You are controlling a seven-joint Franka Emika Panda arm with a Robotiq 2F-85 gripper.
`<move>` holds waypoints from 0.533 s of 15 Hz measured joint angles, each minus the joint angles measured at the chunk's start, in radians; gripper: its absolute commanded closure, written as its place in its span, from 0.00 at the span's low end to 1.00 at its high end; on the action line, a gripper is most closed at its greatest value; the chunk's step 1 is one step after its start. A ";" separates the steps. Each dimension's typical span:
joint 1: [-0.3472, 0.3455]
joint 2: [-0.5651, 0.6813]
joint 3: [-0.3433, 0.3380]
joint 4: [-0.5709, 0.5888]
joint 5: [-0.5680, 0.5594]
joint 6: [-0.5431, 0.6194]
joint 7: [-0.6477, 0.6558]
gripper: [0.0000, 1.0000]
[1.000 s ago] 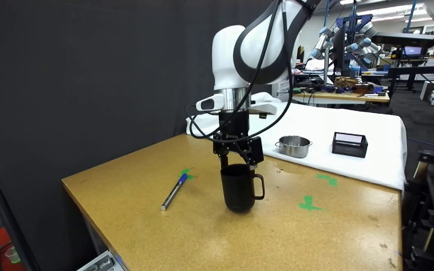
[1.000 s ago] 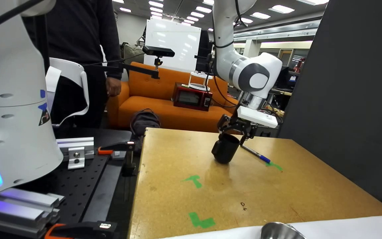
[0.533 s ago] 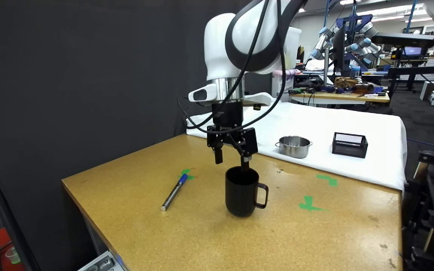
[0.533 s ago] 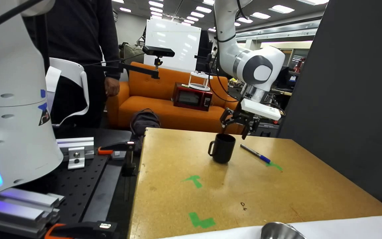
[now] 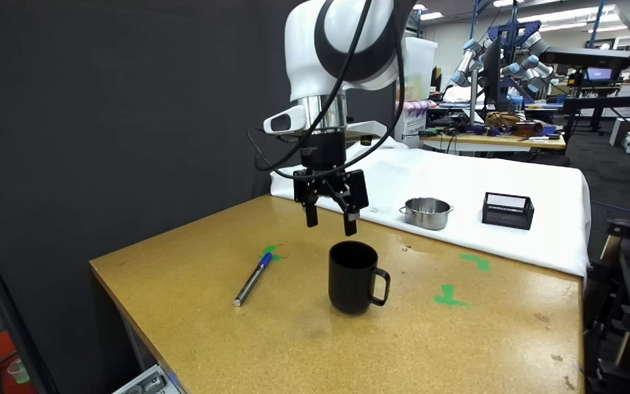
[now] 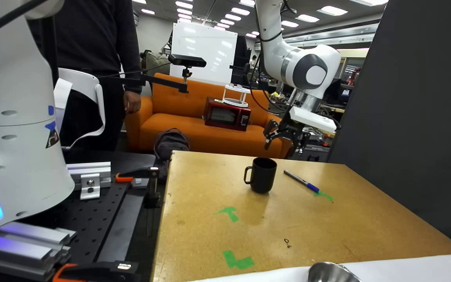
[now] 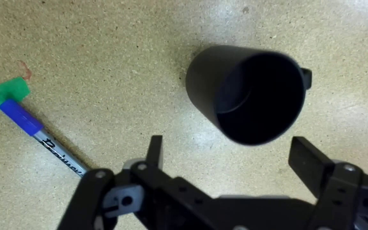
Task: Move the mug to the left
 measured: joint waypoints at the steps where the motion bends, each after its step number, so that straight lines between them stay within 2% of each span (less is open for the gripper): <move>1: 0.000 -0.002 0.000 0.005 0.000 -0.012 0.000 0.00; 8: -0.002 -0.070 -0.033 0.025 -0.003 -0.089 0.000 0.00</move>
